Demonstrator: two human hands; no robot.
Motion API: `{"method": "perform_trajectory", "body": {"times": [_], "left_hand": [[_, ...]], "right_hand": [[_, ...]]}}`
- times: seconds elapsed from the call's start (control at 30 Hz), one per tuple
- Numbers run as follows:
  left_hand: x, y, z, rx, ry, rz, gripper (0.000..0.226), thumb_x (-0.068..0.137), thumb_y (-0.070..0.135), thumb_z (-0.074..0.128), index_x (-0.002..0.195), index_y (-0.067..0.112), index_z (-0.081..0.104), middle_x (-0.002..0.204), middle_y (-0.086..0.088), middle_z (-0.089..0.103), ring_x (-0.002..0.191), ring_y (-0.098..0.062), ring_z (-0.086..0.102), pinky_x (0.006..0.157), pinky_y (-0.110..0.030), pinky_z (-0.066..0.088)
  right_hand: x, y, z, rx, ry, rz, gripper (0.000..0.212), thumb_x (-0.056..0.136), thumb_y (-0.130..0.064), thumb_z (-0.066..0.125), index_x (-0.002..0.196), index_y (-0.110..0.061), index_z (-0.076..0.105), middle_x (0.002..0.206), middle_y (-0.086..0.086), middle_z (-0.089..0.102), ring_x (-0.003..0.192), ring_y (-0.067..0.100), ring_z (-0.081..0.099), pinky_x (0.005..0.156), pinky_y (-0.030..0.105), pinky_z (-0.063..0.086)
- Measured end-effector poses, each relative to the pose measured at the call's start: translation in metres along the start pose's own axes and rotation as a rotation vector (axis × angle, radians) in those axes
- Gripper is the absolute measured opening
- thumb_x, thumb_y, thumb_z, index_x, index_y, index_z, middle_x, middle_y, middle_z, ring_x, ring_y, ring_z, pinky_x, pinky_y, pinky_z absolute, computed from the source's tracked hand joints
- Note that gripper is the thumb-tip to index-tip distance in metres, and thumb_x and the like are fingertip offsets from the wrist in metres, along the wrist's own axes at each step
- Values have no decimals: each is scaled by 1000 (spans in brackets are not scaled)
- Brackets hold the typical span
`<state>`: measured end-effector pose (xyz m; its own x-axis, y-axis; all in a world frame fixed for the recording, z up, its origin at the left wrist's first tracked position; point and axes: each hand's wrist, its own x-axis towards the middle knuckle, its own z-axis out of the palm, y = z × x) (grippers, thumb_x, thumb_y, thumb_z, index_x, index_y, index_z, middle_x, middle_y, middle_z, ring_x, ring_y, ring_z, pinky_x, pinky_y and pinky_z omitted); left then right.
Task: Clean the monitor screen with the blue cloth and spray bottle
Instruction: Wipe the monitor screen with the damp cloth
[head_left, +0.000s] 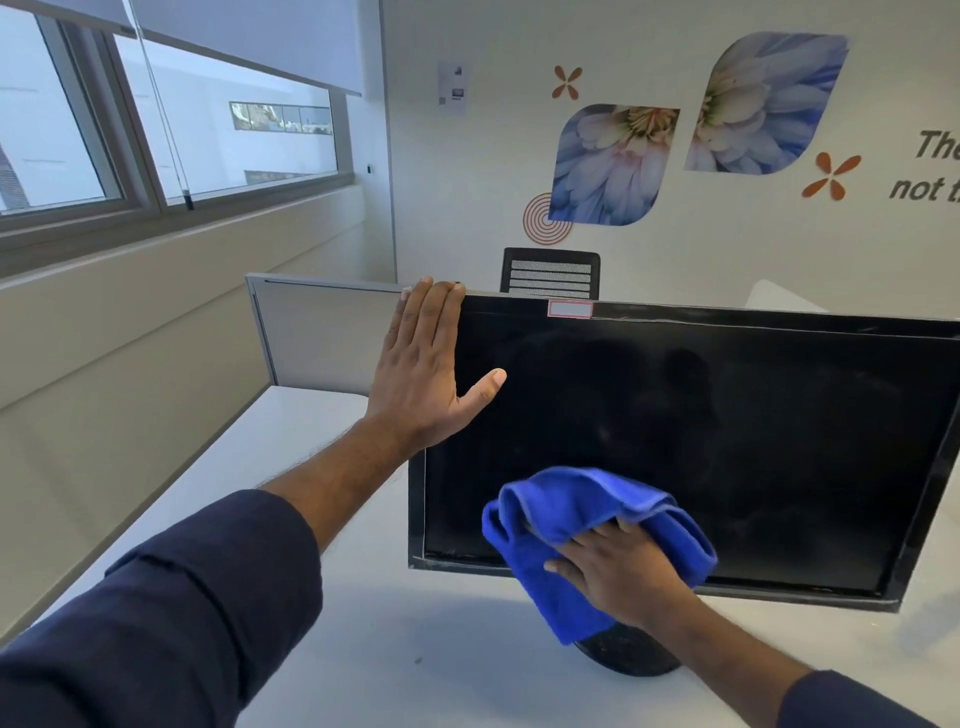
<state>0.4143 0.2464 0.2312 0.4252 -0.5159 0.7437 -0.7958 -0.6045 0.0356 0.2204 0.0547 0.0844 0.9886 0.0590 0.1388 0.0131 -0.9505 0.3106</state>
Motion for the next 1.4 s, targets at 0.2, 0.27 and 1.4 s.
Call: {"method": "perform_trajectory", "body": {"times": [0.2,0.27,1.4], "left_hand": [[4,3,3,-43,15,-15,84,89,55,38,155,6,20,162,-13,23,153,-25,9,125,-44,5],[5,5,3,-49,18,-19,84,88,53,38,155,5,20,162,-13,23,153,-25,8,125,-44,5],[82,108,14,74,-173,450,95,89,77,25,158,12,12,165,-6,16,153,-19,10,126,-37,7]], "right_hand": [[37,32,-63,-58,337,211,61,93,-57,41,149,-34,38,137,-5,58,120,26,56,100,46,28],[54,38,-87,-56,403,293,65,94,-59,40,152,-33,29,147,-2,47,133,28,43,109,48,22],[-49,140,-51,206,504,945,79,91,-65,26,156,-27,3,165,5,4,151,30,4,113,60,23]]}}
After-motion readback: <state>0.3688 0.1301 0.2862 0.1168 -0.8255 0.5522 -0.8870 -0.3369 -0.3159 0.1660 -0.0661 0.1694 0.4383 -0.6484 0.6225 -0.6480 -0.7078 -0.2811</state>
